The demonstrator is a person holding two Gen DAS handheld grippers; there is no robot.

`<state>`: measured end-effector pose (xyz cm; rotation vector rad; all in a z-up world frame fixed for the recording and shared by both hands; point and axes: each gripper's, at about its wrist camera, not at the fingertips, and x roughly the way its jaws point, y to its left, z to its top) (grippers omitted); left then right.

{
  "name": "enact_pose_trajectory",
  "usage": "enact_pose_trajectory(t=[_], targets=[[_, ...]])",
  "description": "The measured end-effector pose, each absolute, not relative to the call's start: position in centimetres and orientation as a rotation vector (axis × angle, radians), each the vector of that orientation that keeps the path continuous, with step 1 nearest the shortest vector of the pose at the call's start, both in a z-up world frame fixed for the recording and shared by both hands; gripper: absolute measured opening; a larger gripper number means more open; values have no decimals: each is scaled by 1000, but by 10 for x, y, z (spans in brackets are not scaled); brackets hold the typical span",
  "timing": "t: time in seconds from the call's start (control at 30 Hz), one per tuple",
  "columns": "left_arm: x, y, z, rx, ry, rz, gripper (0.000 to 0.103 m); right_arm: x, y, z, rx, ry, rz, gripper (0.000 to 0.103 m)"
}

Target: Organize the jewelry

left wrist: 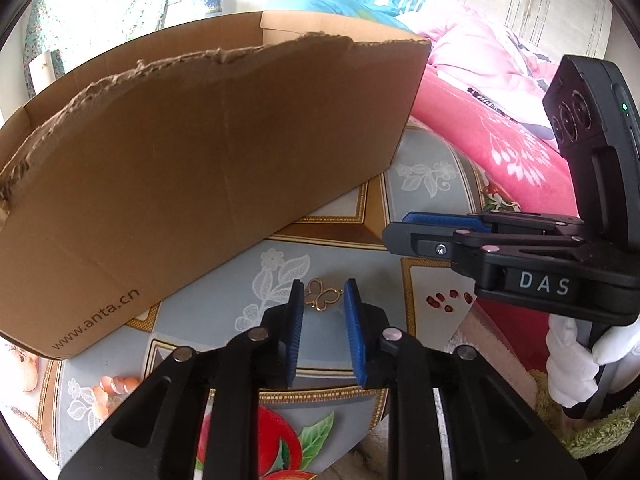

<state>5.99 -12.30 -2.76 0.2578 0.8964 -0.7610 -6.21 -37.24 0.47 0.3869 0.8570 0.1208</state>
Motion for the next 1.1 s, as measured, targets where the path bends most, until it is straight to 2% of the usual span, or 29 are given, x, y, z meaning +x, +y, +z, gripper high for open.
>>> enact_pose_trajectory(t=[0.6,0.77,1.1], targets=[[54,-146,-19,368,937,-644,20,-78,-386,-3,409,820,131,23],[57,-154,-18,373,975,-636,25,-80,-385,-3,416,812,135,23],[65,-173,-21,425,1021,-621,26,-80,-394,-8,438,802,145,21]])
